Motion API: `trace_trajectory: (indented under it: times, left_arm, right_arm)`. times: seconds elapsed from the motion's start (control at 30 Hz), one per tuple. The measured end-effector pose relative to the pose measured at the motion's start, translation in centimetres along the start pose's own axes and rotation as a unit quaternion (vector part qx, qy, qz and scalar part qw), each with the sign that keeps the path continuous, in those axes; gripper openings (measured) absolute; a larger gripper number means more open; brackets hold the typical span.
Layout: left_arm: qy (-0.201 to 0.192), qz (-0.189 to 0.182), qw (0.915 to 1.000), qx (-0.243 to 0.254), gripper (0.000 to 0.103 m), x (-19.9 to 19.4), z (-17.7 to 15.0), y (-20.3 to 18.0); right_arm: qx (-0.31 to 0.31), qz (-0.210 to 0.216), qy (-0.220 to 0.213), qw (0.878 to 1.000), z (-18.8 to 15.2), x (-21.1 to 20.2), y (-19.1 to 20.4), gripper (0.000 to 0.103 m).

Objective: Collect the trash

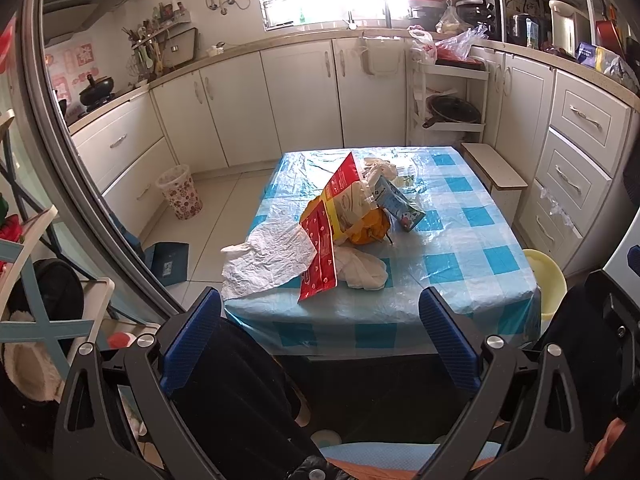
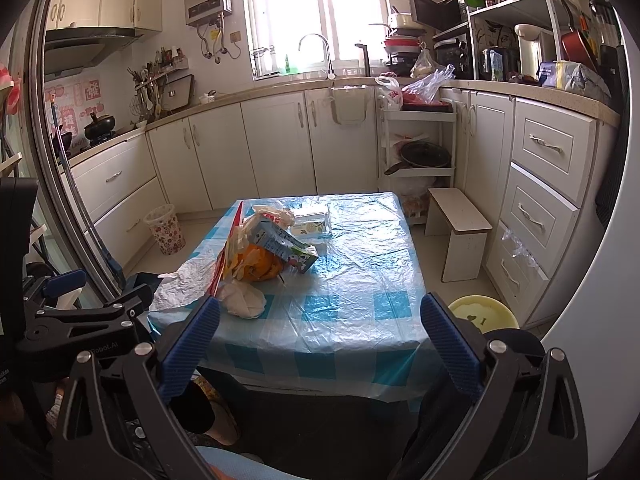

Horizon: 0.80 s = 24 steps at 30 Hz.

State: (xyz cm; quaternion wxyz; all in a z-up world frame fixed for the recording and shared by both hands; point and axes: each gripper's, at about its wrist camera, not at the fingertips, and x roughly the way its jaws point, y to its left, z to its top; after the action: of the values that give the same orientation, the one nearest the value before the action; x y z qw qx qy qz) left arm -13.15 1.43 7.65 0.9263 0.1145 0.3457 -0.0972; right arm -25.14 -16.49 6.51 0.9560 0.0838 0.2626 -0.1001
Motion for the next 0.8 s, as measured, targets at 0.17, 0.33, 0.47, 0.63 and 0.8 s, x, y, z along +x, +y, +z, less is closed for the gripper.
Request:
trace_trajectory:
  times: [0.17,0.33,0.47,0.63,0.8]
  left_arm:
    - [0.0,0.0,1.0,0.0,0.095,0.01,-0.03,0.03]
    - [0.0,0.0,1.0,0.0,0.095,0.02,-0.06,0.04]
    - [0.0,0.0,1.0,0.0,0.095,0.04,-0.09,0.04]
    - [0.0,-0.001,1.0,0.0,0.095,0.04,-0.12,0.07]
    - [0.0,0.0,1.0,0.0,0.095,0.08,-0.19,0.05]
  right_arm:
    - [0.0,0.0,0.0,1.0,-0.09,0.01,0.02,0.096]
    - [0.0,0.0,0.0,1.0,-0.08,0.16,0.07,0.096]
    - [0.001,0.002,0.002,1.0,-0.09,0.25,0.1,0.096]
    - [-0.003,0.0,0.0,1.0,-0.11,0.27,0.18,0.096]
    - [0.001,0.002,0.004,1.0,-0.12,0.34,0.13,0.096]
